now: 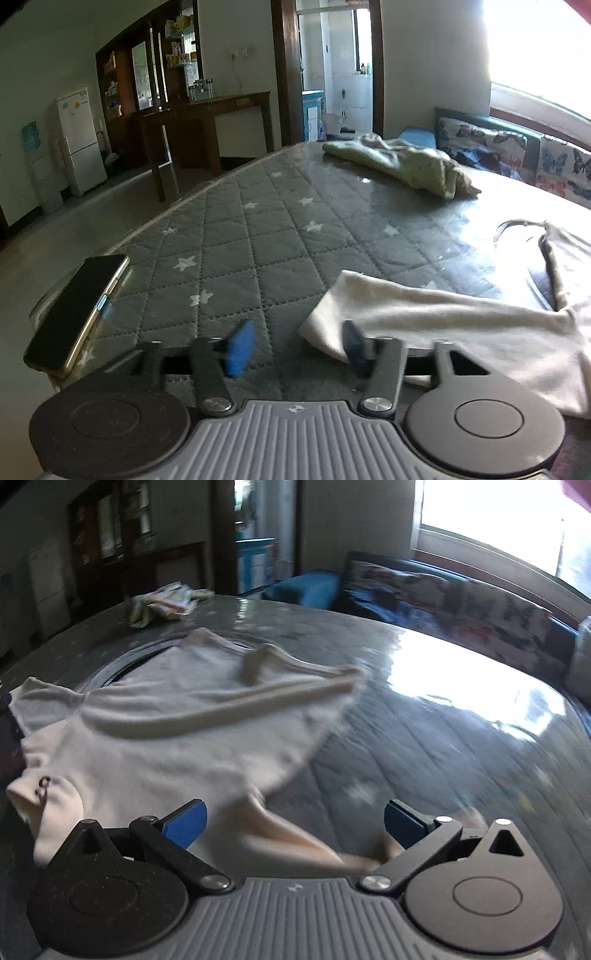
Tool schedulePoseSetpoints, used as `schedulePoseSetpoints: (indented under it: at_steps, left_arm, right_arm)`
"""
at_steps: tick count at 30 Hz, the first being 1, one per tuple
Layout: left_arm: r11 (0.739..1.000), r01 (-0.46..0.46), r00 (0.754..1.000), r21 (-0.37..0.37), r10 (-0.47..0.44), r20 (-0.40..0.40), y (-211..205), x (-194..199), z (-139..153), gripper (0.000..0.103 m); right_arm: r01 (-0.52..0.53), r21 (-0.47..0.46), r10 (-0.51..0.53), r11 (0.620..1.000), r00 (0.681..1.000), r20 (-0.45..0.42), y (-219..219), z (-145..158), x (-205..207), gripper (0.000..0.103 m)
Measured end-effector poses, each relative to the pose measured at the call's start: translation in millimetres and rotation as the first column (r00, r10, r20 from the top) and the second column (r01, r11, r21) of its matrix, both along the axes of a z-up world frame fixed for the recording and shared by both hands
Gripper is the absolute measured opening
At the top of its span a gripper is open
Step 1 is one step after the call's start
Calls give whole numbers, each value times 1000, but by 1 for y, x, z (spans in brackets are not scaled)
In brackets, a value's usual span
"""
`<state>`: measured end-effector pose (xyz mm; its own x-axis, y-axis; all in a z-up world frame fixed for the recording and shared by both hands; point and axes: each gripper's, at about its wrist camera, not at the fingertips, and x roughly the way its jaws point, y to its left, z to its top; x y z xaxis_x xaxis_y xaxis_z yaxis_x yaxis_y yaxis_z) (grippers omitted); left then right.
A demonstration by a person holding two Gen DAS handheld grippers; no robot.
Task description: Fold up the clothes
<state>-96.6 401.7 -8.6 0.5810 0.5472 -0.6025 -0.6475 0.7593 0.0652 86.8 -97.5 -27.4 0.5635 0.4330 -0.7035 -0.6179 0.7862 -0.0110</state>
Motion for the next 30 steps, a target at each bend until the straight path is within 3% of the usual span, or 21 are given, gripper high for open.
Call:
schedulePoseSetpoints:
  at_steps: [1,3,6,8,15,18,22,26,30]
  left_arm:
    - [1000,15,1000,6,-15,6,-5,-1,3,66]
    - [999,39,999,14,-40,14,-15,1,10,86]
    - [993,114,992,27,-115,45,-38,5,19,94]
    - [986,164,984,40,-166,65,-56,11,26,101]
    - [922,387,915,13,-386,117,-123,35,40,103]
    - [871,491,865,-19,-484,130,-155,49,40,103]
    - [786,617,784,-43,-609,121,-201,65,33,103]
    - [702,707,706,-79,-699,112,-239,72,22,103]
    - [636,764,644,-106,-761,82,-264,75,8,103]
  right_arm:
    - [27,4,-27,1000,1000,2,-11,1,-3,103]
    - [83,13,-83,996,997,8,-33,4,-7,103]
    - [179,39,-180,983,984,12,-57,8,-2,101]
    - [241,62,-242,968,970,3,-68,7,4,90]
    - [260,55,-260,964,966,-1,-59,1,13,72]
    - [239,22,-240,971,971,18,-43,-3,13,61]
    - [266,-16,-265,964,964,39,-35,-10,13,38]
    - [328,29,-329,944,944,30,-54,-9,7,21]
    - [401,93,-407,911,912,50,-83,1,-9,13]
